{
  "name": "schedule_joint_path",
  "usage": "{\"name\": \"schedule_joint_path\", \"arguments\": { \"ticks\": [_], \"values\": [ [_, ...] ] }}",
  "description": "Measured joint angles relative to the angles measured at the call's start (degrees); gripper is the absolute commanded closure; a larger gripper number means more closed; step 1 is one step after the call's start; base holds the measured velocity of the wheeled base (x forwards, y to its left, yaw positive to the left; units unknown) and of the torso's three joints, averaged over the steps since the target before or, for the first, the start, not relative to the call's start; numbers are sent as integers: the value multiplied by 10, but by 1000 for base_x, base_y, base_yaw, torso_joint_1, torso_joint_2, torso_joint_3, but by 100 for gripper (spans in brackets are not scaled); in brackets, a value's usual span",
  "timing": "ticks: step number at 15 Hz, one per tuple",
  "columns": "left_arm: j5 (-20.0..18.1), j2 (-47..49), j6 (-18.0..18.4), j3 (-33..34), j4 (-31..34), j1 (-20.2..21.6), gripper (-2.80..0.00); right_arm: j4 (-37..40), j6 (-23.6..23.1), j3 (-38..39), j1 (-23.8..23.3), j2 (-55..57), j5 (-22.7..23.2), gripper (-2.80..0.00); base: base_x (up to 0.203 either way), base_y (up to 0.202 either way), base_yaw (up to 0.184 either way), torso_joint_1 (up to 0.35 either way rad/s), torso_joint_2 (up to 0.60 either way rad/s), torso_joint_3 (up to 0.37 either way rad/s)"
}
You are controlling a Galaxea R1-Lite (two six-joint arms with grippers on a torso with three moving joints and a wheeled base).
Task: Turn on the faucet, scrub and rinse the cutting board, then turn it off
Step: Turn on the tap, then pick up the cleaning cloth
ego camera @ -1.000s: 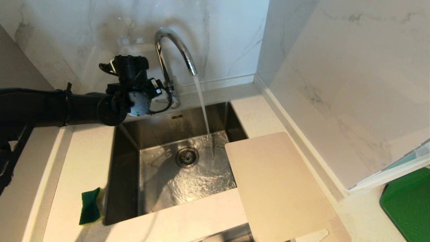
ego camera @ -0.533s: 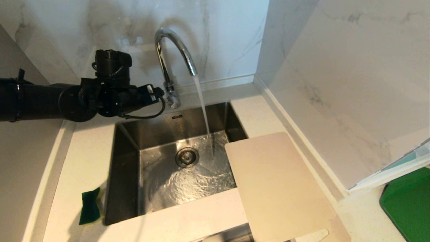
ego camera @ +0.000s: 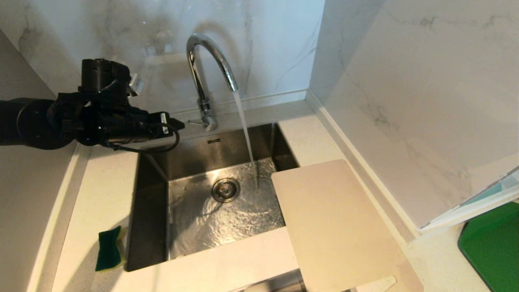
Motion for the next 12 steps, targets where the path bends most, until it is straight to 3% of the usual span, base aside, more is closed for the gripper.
{"name": "schedule_joint_path", "arguments": {
  "ticks": [3,7,12],
  "values": [
    [0,-8,22,25,31,-7,0,0,0,0,0,0,0,0,0,0,0,0,0,0],
    [1,-21,26,57,71,0,0,0,0,0,0,0,0,0,0,0,0,0,0,0],
    [0,-60,32,123,74,39,0,0,0,0,0,0,0,0,0,0,0,0,0,0]
  ]
}}
